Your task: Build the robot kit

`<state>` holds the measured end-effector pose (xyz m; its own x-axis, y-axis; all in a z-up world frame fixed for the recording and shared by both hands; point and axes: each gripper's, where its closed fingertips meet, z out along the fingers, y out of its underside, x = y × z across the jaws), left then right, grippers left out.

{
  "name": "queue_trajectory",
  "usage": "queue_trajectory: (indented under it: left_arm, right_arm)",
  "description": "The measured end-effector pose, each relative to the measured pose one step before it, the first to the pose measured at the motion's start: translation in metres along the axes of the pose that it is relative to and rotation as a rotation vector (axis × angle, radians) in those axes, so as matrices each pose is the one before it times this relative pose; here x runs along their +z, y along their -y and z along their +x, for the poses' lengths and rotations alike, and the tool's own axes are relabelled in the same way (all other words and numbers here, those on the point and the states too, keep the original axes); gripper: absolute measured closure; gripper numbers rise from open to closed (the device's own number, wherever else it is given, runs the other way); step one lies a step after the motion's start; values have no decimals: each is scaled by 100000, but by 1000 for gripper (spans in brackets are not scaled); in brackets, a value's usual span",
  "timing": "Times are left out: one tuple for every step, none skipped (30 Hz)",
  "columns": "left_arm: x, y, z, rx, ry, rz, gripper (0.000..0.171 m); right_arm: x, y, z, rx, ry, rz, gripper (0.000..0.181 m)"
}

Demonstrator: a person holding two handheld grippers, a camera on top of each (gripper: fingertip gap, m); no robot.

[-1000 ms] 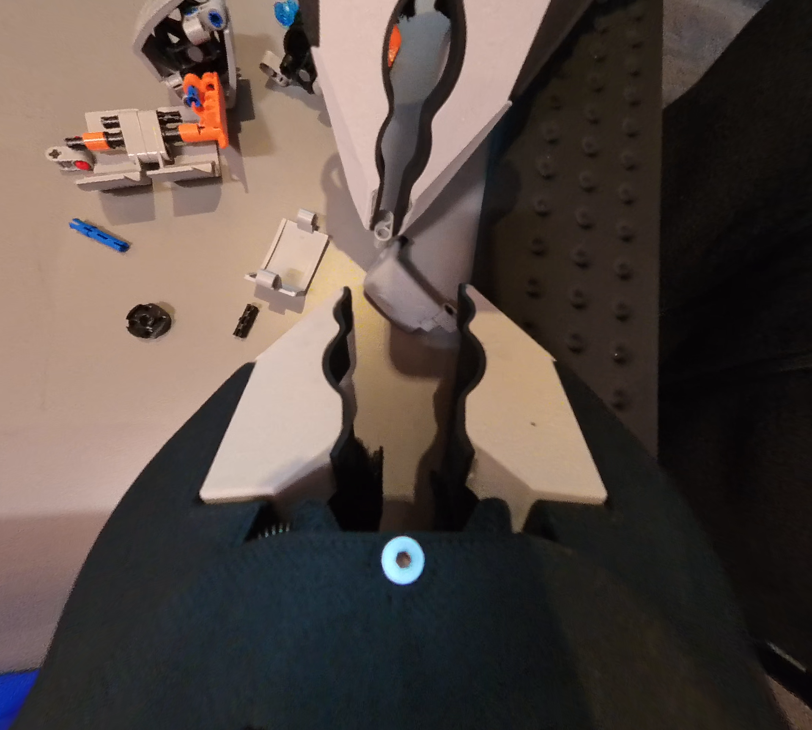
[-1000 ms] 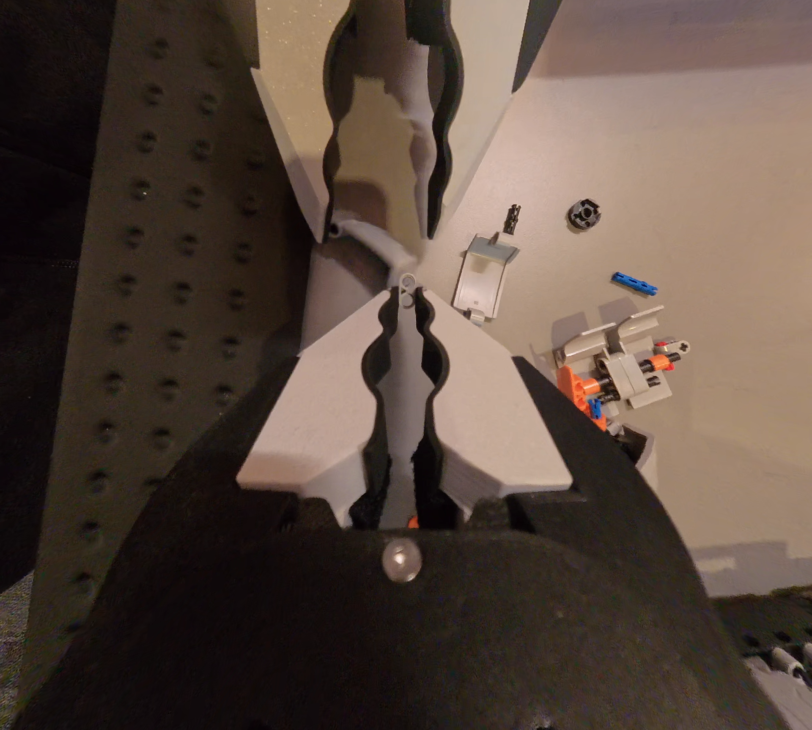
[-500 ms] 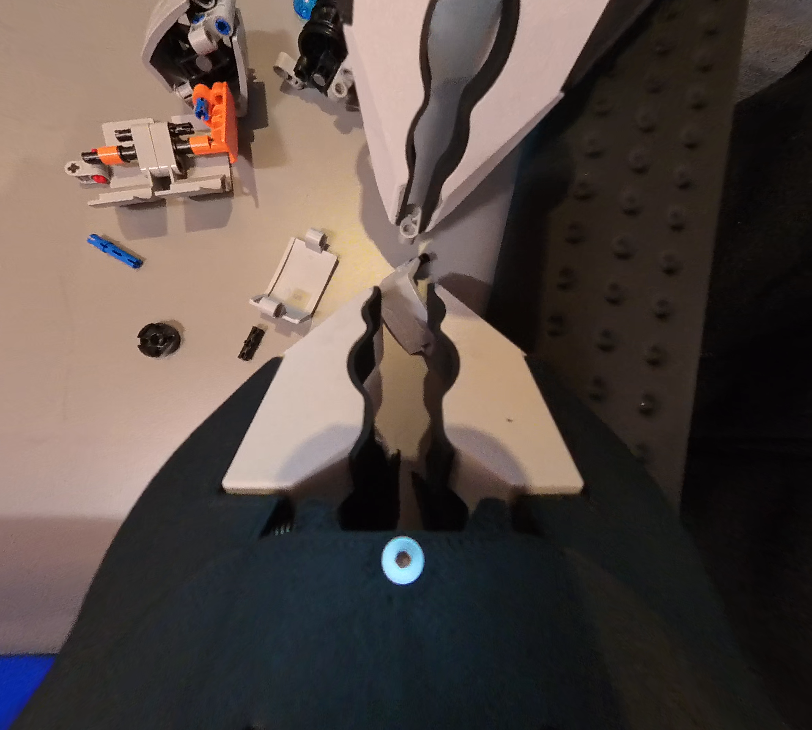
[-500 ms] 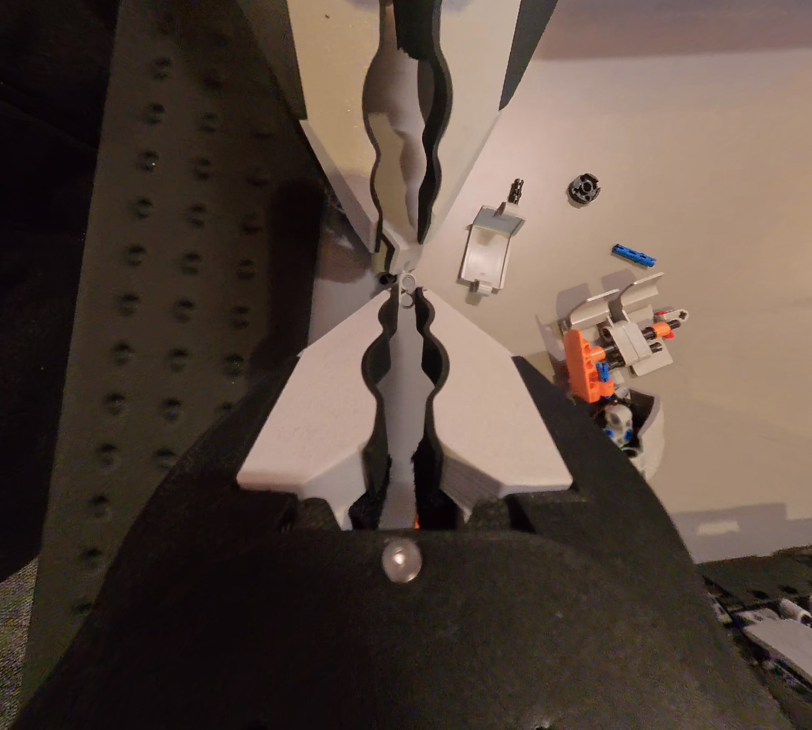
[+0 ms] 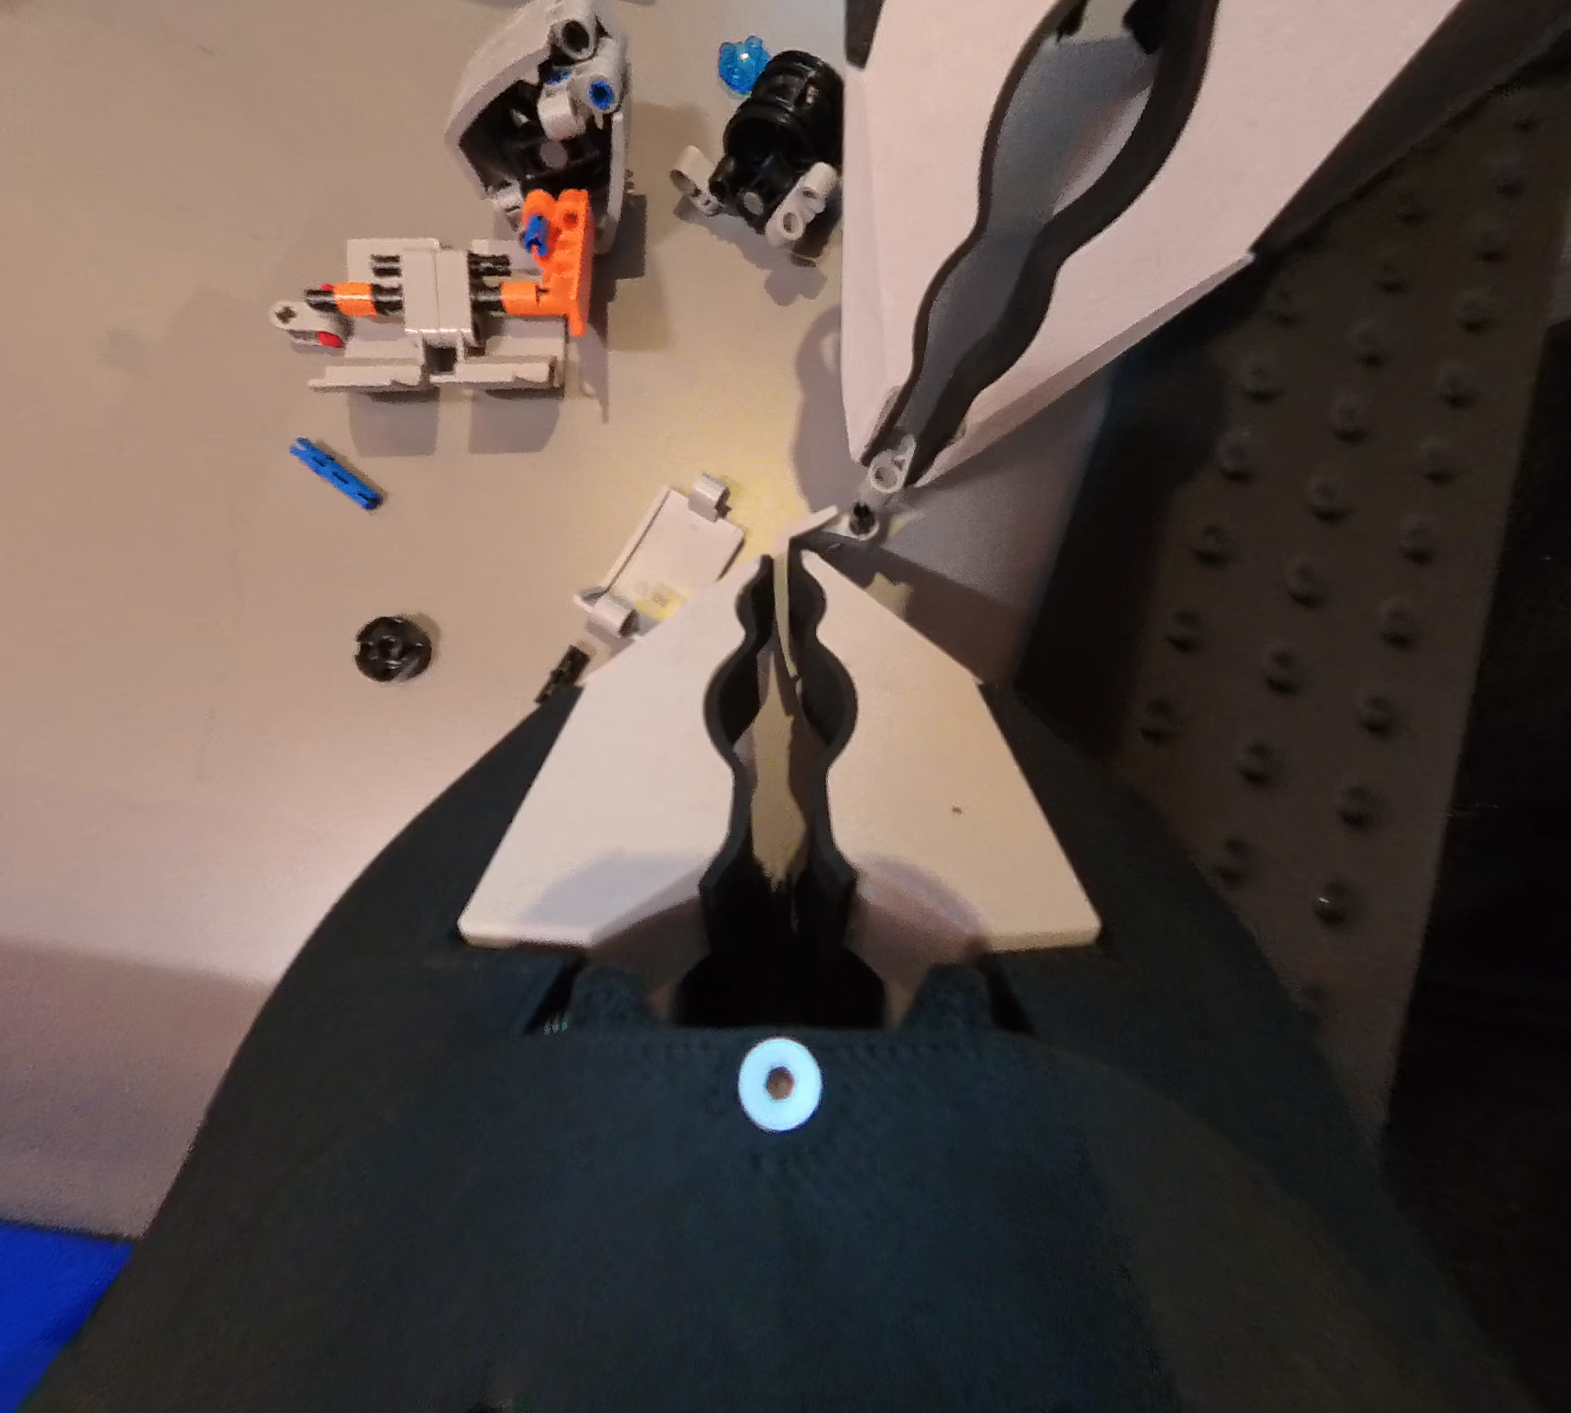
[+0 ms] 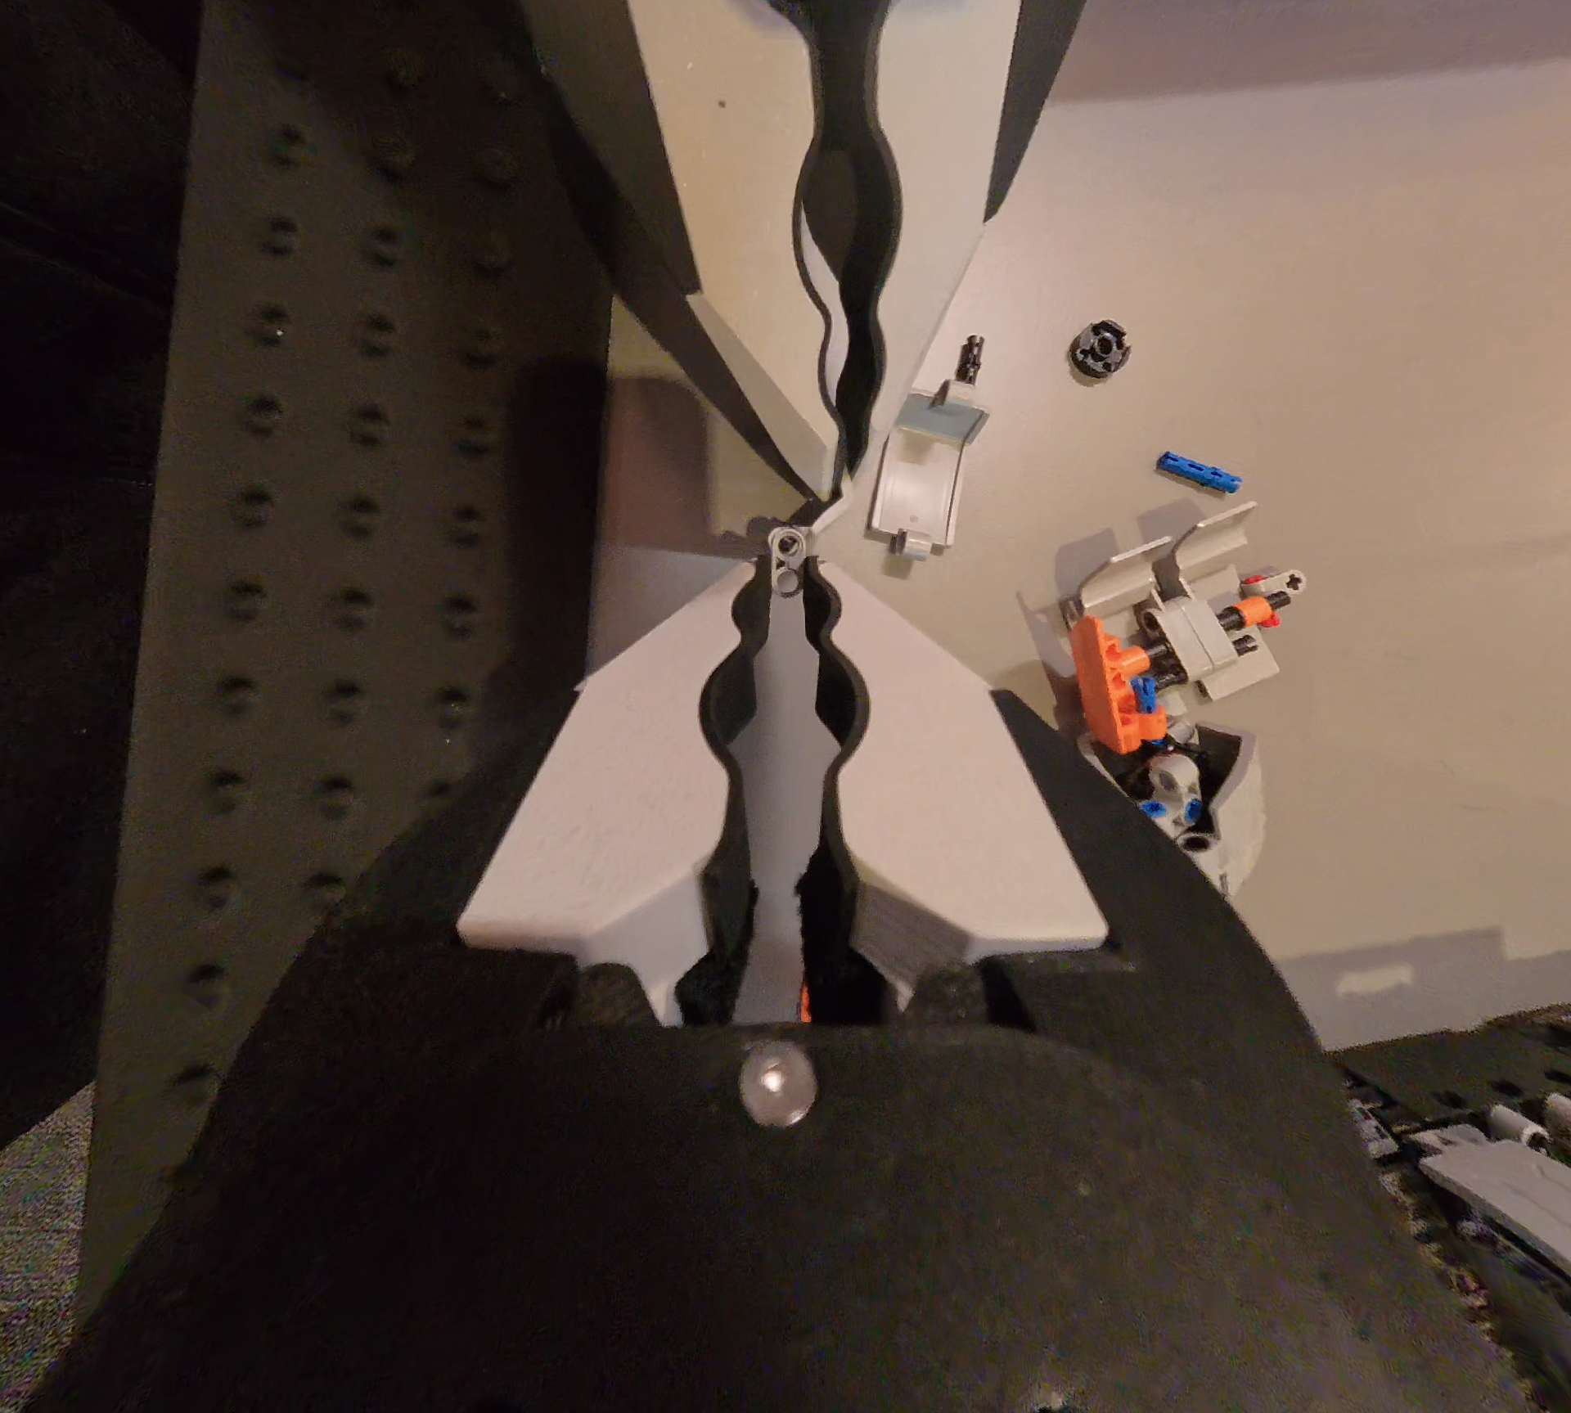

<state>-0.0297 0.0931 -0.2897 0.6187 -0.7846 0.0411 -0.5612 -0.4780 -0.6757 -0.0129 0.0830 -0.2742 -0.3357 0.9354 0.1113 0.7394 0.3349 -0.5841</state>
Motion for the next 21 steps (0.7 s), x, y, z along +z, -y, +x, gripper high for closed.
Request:
queue_trajectory:
  left_arm:
    - [56,54,-8,1293,1256,-159,171]
    - [86,97,54,892,1215,161,171]
    - [85,76,-83,1824,2600,112,171]
    - [11,12,-59,2524,2590,-491,171]
    - [5,-11,-258,2017,3559,-630,171]
    - [40,5,-128,1399,2171,-217,171]
    - [44,52,-24,404,895,366,171]
    - [27,22,-44,316,747,322,171]
    - [19,12,-14,321,632,228,171]
    - [10,10,4,504,680,-37,171]
    - [-4,-13,-24,739,721,-162,171]
    - [18,16,-8,78,348,225,171]
    - [7,19,-8,-175,51,225,171]
    - [6,9,3,-31,24,260,171]
    - [9,-9,-57,208,751,152,171]
    - [-10,-10,-74,520,1192,-71,171]
    - [-18,-18,-13,513,1096,-311,171]
    - [-4,-5,-20,202,1098,-257,171]
    - [0,-7,-49,144,1116,8,171]
    - [2,-12,-13,198,589,57,171]
    - [-14,16,11,122,267,178,171]
  right_arm:
    - [-44,2,95,699,-29,87,176]
    - [24,-27,35,1313,676,-89,176]
    - [94,-105,2,1160,771,-426,176]
    - [126,-188,143,650,-416,-869,176]
    - [136,-206,88,358,-251,-986,176]
    - [92,-48,-93,337,573,-80,176]
    - [28,35,-59,-38,-84,64,176]
    - [7,0,39,-448,-1051,-333,176]
    - [28,22,17,-189,-968,-116,176]
    - [59,25,4,-60,-800,197,176]
    - [6,-12,24,416,-569,246,176]
    - [-6,-42,20,534,-442,25,176]
    - [-9,-21,25,175,-563,47,176]
    - [10,-15,9,178,-580,-148,176]
    - [-5,-9,66,381,-1081,-374,176]
    - [34,12,62,188,-1260,-184,176]
    - [19,7,-4,535,-736,-8,176]
    - [4,13,7,1009,-401,321,176]
    - [19,-4,42,1349,-339,598,177]
    - [-5,11,19,932,-249,645,177]
    - [-10,-3,-12,310,-289,502,177]
